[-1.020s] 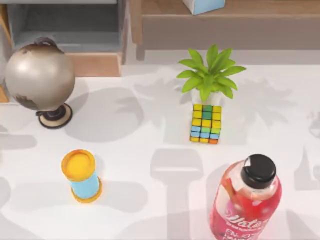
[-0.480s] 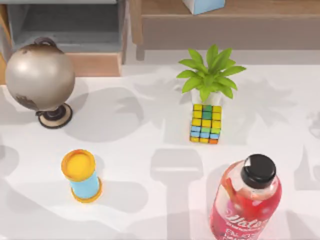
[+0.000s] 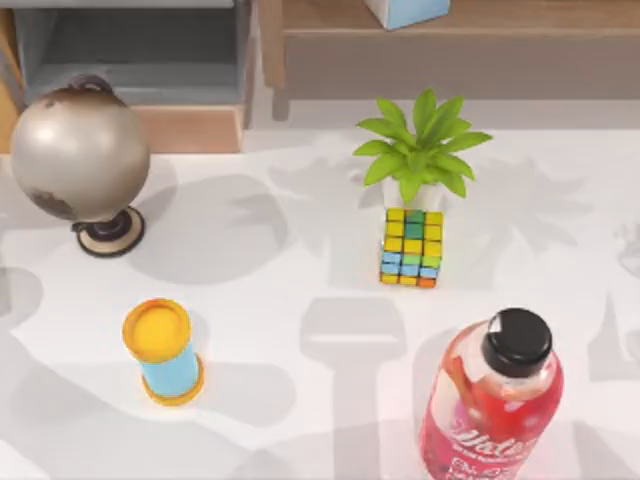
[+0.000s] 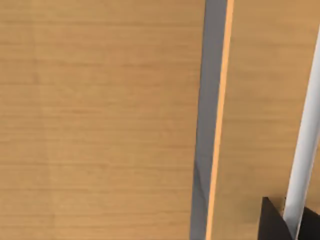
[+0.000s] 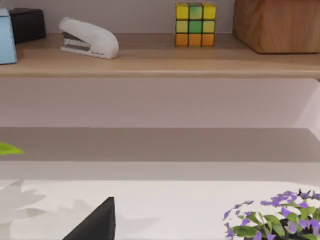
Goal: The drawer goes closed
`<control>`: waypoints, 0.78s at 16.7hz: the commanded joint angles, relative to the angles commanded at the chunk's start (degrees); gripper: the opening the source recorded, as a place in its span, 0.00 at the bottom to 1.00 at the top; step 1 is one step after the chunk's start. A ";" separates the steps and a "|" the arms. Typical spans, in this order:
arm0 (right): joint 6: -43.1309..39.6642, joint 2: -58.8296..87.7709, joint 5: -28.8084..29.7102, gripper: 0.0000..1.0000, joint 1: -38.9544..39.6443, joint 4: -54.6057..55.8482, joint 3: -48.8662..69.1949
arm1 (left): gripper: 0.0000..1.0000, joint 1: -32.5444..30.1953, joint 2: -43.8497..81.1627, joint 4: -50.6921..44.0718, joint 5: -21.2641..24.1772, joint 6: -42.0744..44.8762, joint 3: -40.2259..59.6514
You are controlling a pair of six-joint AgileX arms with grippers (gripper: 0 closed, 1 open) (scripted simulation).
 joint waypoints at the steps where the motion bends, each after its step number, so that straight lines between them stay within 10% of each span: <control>1: 0.00 0.00 0.00 1.00 0.00 0.00 0.00 | 0.00 -0.53 1.02 -1.16 -0.49 -0.05 2.17; 10: 0.00 0.00 0.00 1.00 0.00 0.00 0.00 | 0.00 -2.47 4.59 -5.60 -2.51 -0.21 10.04; 13: 0.00 0.00 0.00 1.00 0.00 0.00 0.00 | 0.23 -2.47 4.59 -5.60 -2.51 -0.21 10.04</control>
